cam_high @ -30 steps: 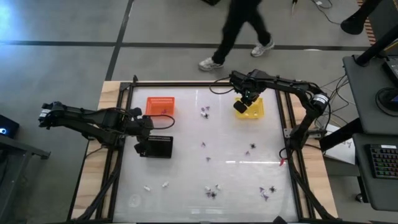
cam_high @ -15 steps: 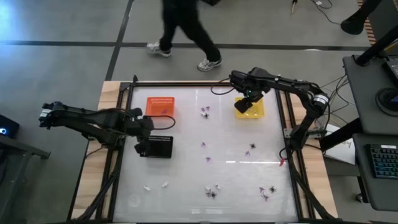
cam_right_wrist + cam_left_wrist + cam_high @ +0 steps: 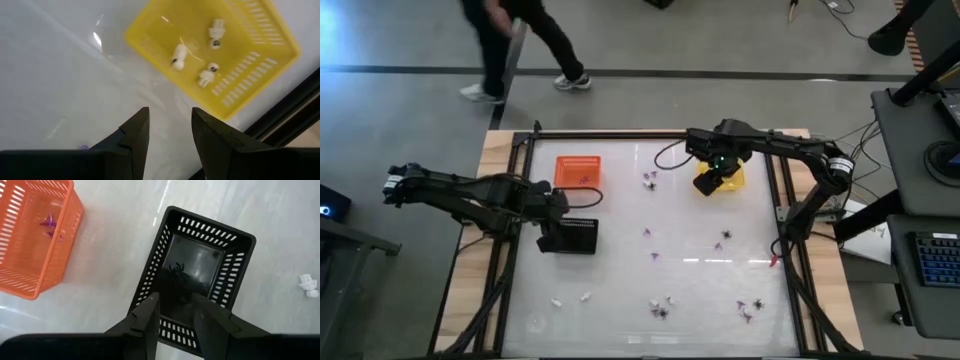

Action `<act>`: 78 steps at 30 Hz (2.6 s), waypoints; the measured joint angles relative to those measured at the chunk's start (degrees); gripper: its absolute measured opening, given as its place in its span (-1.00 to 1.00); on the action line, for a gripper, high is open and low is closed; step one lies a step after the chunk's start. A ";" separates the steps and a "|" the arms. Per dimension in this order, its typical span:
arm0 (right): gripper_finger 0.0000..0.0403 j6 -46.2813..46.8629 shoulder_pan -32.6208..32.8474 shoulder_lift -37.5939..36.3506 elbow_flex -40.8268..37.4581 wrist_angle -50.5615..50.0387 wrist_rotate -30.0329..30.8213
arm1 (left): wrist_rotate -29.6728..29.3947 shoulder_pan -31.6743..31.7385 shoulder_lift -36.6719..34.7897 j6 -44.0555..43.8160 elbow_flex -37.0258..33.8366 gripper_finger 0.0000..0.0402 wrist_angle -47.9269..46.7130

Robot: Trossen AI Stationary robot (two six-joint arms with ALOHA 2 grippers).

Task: Sort Halloween decoration
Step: Put the violet witch hat toy into the orange bin

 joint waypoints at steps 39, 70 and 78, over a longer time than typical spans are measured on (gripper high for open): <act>-0.37 9.86 4.71 3.28 -0.28 49.46 1.08 | 2.35 -0.02 0.07 -0.66 0.00 -0.52 4.04; -0.39 -2.42 0.58 22.23 9.51 49.10 -7.52 | 0.08 -0.02 0.11 -18.68 0.00 -0.52 4.72; -0.41 -4.74 0.45 22.31 8.72 49.10 -7.50 | -0.51 -0.02 0.26 -20.13 0.00 -0.52 4.76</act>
